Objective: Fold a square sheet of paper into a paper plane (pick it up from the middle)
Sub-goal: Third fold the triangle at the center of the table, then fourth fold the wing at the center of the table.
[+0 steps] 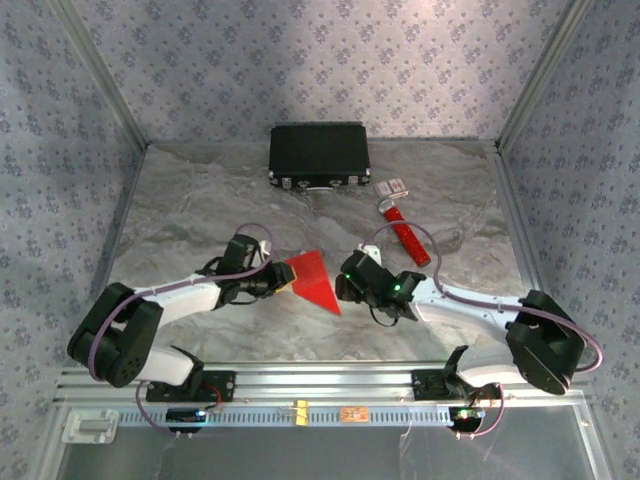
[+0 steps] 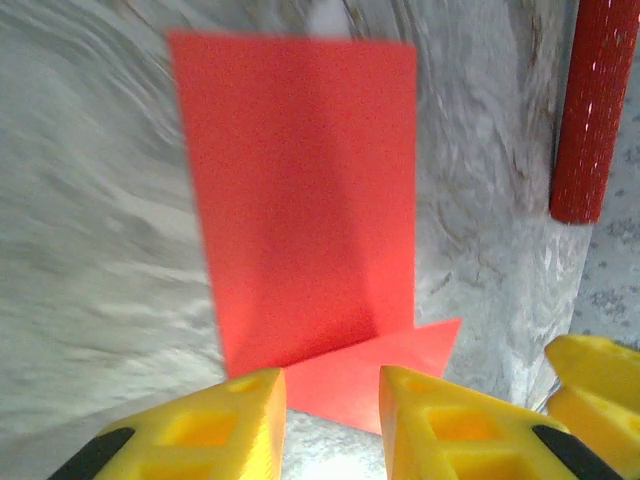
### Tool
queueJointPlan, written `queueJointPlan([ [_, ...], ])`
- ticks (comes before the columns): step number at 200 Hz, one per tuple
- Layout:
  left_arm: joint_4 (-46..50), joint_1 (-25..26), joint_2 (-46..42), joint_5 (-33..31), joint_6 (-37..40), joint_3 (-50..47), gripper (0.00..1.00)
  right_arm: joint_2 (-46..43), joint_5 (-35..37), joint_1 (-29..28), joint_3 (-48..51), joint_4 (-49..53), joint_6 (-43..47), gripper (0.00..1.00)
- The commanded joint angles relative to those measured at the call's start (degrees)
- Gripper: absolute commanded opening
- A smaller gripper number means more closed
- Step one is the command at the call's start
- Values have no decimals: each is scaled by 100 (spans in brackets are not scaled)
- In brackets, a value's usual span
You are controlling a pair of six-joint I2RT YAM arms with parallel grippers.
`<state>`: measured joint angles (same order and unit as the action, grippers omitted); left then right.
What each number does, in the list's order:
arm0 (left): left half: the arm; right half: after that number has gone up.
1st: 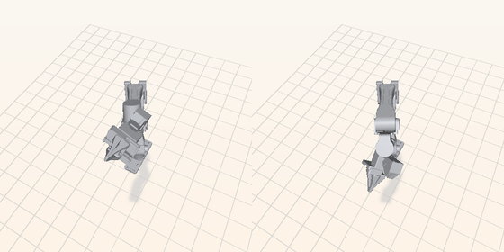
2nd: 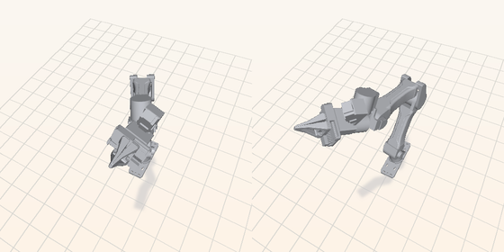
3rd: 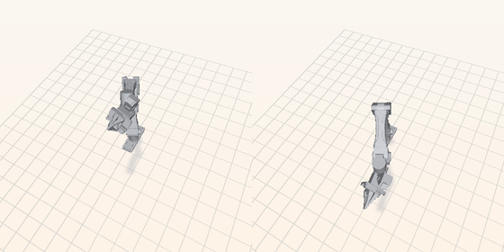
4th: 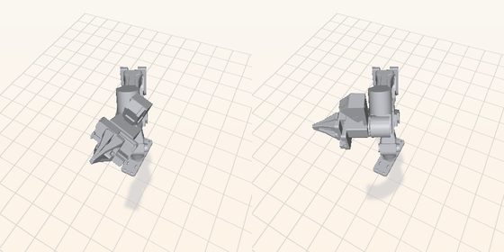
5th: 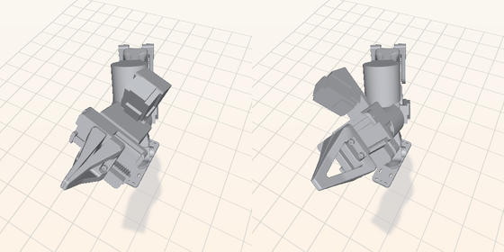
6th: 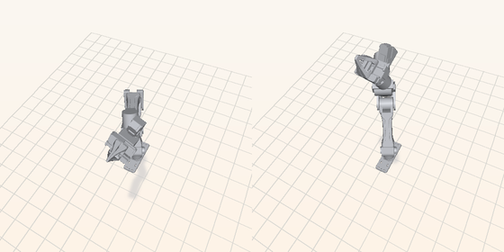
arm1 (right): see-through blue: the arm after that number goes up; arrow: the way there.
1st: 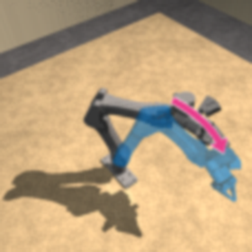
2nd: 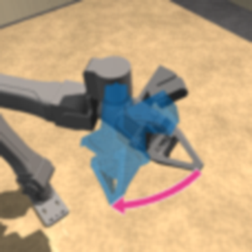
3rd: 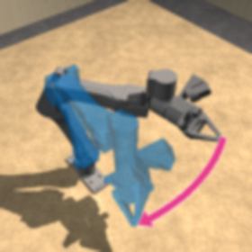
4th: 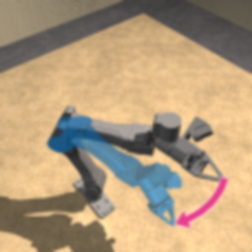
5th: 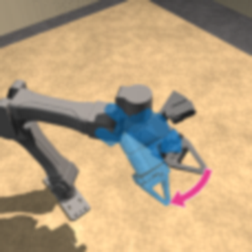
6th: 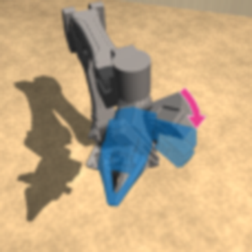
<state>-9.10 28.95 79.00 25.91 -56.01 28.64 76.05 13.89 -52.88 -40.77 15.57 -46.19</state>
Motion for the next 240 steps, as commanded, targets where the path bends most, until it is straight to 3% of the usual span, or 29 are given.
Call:
queueJointPlan([
  [1,423,-495,-320,402,518,-94,32,283,53,154,-373,423,-202,60],
  [45,848,-934,-702,701,933,-131,43,543,-759,292,-236,-424,14,59],
  [120,361,-984,-172,1257,595,-141,45,809,-1623,506,-115,-1038,453,56],
  [240,361,-984,315,1485,503,1,46,1731,-2483,841,-550,-1586,821,32],
])
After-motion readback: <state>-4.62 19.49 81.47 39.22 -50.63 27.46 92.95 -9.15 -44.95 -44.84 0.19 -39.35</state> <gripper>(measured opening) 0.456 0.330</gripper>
